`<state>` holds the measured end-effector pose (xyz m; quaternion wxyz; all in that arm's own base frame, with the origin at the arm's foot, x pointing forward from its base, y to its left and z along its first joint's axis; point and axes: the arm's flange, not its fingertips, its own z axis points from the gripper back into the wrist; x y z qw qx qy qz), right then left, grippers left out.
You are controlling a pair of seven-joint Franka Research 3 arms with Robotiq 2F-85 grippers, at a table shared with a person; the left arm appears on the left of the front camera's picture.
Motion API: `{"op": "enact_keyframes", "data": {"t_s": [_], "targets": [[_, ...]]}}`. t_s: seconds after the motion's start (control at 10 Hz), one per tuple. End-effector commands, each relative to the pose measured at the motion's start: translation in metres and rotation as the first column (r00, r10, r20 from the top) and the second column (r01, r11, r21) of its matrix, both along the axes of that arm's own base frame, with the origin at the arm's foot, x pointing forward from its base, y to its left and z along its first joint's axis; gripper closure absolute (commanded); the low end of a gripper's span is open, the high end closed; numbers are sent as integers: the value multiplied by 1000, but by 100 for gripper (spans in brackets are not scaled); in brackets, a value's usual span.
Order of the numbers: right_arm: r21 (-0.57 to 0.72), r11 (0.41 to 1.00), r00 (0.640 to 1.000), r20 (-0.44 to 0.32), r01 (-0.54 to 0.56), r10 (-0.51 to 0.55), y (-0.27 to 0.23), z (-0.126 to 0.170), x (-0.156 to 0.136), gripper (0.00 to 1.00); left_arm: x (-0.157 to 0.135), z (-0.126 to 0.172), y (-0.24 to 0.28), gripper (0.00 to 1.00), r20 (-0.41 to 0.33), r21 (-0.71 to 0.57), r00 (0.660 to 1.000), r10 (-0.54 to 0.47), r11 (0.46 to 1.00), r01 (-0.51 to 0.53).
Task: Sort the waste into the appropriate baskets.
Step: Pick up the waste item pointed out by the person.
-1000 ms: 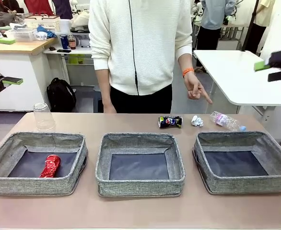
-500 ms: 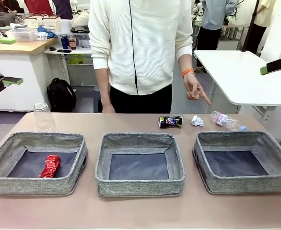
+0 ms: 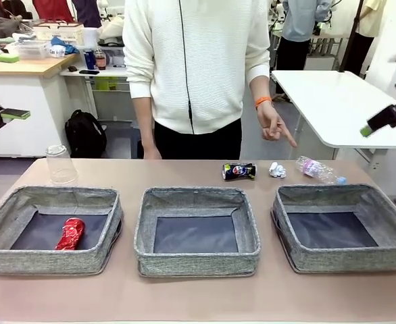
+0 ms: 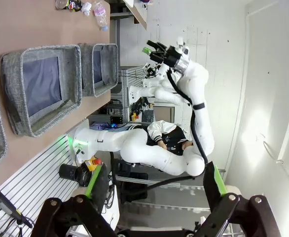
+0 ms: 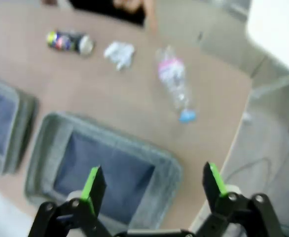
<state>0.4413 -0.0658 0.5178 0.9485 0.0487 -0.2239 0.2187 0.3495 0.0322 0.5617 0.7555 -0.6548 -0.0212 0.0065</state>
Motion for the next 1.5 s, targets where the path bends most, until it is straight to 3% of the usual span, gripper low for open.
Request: {"op": "enact_keyframes", "data": {"t_s": [0.0,0.1,0.3,0.4,0.5,0.6,0.7,0.9,1.0,1.1,1.4], "targets": [[-26,993,971,-211,-116,108,-1,15,69,0,-1,0,3,0,22,4,1000,-18,1000,17],[-34,993,967,-234,-113,102,2,4,94,0,-1,0,3,0,22,4,1000,-18,1000,17],[-23,993,972,-212,-112,105,15,-38,130,0,-1,0,3,0,22,4,1000,-18,1000,17],[-179,982,990,-139,-64,39,20,-71,136,0,-1,0,3,0,22,4,1000,-18,1000,17],[-223,973,996,-72,-58,43,18,-93,141,0,-1,0,3,0,22,4,1000,-18,1000,17],[-208,978,998,59,8,4,10,-102,146,0,-1,0,3,0,22,4,1000,-18,1000,17],[-129,985,984,-157,-111,90,20,-73,148,0,-1,0,3,0,22,4,1000,-18,1000,17],[-129,985,984,-157,-111,90,20,-73,148,0,-1,0,3,0,22,4,1000,-18,1000,17],[-159,983,993,-91,-92,79,19,-92,153,0,-1,0,3,0,22,4,1000,-18,1000,17],[-104,988,980,-172,-115,96,15,-108,179,0,-1,0,3,0,22,4,1000,-18,1000,17],[-132,987,985,-155,-94,73,15,-135,217,0,-1,0,3,0,22,4,1000,-18,1000,17]]}}
